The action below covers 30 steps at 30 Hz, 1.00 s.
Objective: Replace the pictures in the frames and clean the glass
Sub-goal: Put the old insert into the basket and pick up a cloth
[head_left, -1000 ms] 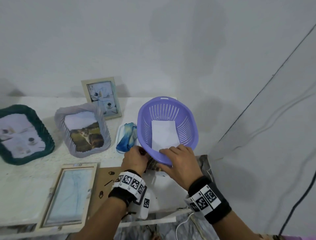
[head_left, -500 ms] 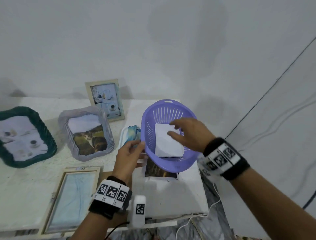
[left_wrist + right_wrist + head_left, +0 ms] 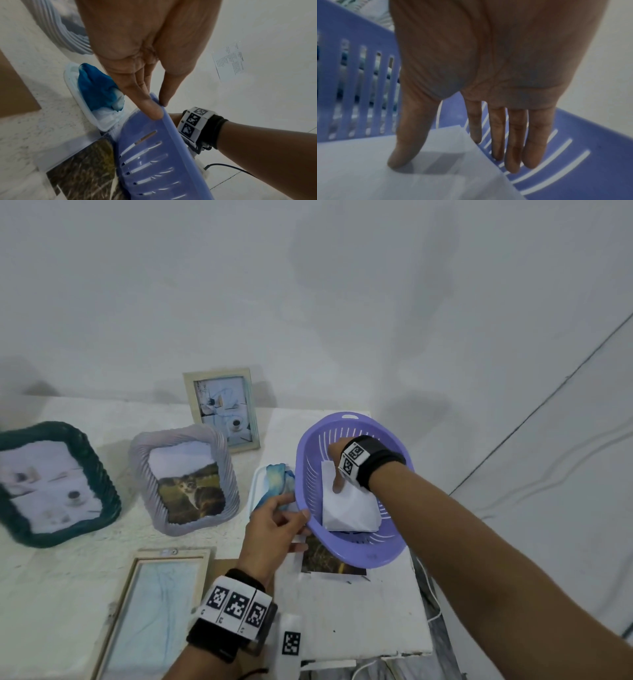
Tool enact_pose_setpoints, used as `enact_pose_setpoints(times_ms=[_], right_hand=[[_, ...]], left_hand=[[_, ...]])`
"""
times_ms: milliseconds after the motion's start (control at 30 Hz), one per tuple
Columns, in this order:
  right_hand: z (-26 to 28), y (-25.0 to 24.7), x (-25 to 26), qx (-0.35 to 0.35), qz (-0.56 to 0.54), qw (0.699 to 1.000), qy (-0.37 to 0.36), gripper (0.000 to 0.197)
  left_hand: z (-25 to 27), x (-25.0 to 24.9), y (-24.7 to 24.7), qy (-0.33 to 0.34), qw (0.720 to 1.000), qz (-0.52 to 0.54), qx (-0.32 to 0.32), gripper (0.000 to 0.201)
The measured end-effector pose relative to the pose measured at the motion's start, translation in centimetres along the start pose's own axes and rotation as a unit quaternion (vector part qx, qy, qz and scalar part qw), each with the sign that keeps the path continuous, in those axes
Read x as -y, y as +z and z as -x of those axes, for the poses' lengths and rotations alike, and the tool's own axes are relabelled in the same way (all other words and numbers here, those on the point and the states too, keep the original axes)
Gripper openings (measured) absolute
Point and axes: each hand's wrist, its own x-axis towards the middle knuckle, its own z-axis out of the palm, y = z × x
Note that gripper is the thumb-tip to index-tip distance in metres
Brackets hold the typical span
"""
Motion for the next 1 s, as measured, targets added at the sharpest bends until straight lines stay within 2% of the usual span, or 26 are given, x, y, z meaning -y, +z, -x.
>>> enact_pose_setpoints(times_ms=[233,300,367,467,567,700,800,900,933,1000], right_hand=[[-0.4,-0.2,0.5,-0.01,-0.032,0.999,0.02,0.084],[-0.4,-0.7,0.6,-0.019,-0.039,0.998,0.036,0.076],[-0.2,-1.2,0.5,-0.04,-0.058,0.997,0.045,0.06],[1.3,-2.8,-0.1,-0.072,-0.146,0.985,0.05,0.038],[4.0,-5.1,-0.9,-0.146,-0.223,0.962,0.063,0.036],[8.4,-8.0,-0.7,-0.268,-0.277,0.921,0.063,0.034],[11.9,-9.9,2.2,-0.353,-0.335,0.873,0.019,0.031],[14.2,-10.0,6.8,-0.327,-0.409,0.851,-0.04,0.029],[14.5,-9.5,8.4,-0.315,-0.428,0.845,-0.056,0.028],[14.2,-8.1,11.1,-0.335,-0.449,0.825,-0.066,0.031]], left_hand=[[-0.2,0.0,-0.3,-0.001,1.0,-0.004,0.014,0.037],[-0.2,0.0,-0.3,0.0,1.0,-0.006,0.015,0.037],[-0.2,0.0,-0.4,0.005,1.0,-0.015,0.006,0.037],[0.0,-0.3,-1.0,0.031,0.998,-0.047,-0.021,0.029],[0.4,-1.2,-2.2,0.084,0.994,-0.071,-0.021,0.013],[1.1,-3.5,-4.2,0.154,0.982,-0.103,-0.025,0.016],[1.7,-5.4,-5.9,0.2,0.975,-0.099,-0.021,0.023],[2.7,-6.7,-8.1,0.208,0.974,-0.094,0.007,0.029],[3.0,-6.9,-8.9,0.202,0.976,-0.085,0.019,0.026],[3.7,-6.7,-11.0,0.185,0.98,-0.066,0.031,0.018]])
